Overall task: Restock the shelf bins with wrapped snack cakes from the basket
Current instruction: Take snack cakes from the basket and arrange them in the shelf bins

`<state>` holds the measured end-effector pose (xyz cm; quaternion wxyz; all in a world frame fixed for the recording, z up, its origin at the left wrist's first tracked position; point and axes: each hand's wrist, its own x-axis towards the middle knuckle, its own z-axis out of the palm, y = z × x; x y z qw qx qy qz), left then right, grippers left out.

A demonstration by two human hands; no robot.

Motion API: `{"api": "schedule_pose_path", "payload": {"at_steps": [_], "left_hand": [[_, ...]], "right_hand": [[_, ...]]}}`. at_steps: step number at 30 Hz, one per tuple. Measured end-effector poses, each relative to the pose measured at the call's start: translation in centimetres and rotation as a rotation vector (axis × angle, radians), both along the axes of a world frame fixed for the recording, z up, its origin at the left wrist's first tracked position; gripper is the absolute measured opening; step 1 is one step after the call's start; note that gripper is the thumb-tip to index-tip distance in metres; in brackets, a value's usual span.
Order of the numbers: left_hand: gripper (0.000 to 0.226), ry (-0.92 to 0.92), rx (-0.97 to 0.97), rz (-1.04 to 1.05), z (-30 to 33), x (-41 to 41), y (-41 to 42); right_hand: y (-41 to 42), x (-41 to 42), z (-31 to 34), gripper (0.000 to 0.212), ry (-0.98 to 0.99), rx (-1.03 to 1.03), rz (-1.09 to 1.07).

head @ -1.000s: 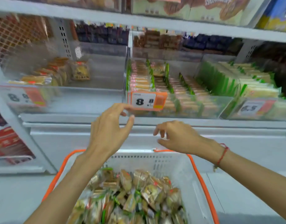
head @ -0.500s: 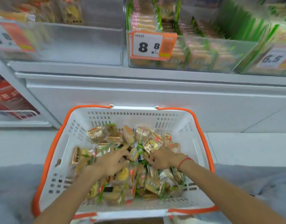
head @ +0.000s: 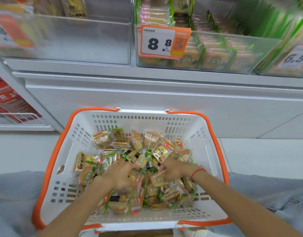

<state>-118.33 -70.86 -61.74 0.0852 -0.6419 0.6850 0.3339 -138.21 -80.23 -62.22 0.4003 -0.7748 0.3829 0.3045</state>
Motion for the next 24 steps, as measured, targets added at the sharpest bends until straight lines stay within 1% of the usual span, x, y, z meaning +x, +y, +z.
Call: {"api": "schedule_pose_path", "payload": {"at_steps": [3,5,7,9,10,12,13,15,17,21,24], "left_hand": [[0.048,0.247,-0.002,0.234,1.3,0.2,-0.9],[0.046,0.397,0.0,0.349,2.6,0.1,-1.6],[0.035,0.538,-0.015,0.434,3.8,0.0,-2.3],[0.021,0.655,-0.084,0.529,5.0,0.0,-2.9],[0.02,0.701,-0.117,0.575,5.6,0.0,-3.1],[0.024,0.77,-0.19,0.642,6.8,-0.1,-3.5],[0.022,0.796,-0.233,0.666,7.5,-0.1,-3.8],[0.013,0.84,-0.337,0.713,9.1,-0.4,-4.3],[0.012,0.894,-0.482,0.735,11.1,-0.5,-5.3],[0.016,0.915,-0.72,0.663,16.3,-0.3,-7.5],[0.02,0.879,-0.965,0.607,20.8,0.3,-9.2]], "right_hand": [[-2.3,0.2,3.0,0.035,-0.122,0.092,-0.16],[-3.3,0.5,4.7,0.038,-0.228,0.128,-0.247],[-3.8,1.0,6.1,0.038,-0.341,0.147,-0.316],[-4.3,1.4,7.2,0.038,-0.424,0.144,-0.402],[-4.5,1.4,7.6,0.038,-0.462,0.131,-0.433],[-4.9,1.4,8.8,0.037,-0.556,0.072,-0.476],[-5.1,1.4,9.6,0.036,-0.618,0.027,-0.494],[-5.4,1.6,11.4,0.031,-0.757,-0.102,-0.489],[-5.7,1.9,13.7,0.029,-0.855,-0.246,-0.446],[-7.2,2.2,19.9,0.026,-0.965,-0.486,-0.37],[-8.5,1.8,24.7,0.028,-1.026,-0.613,-0.283]]}}
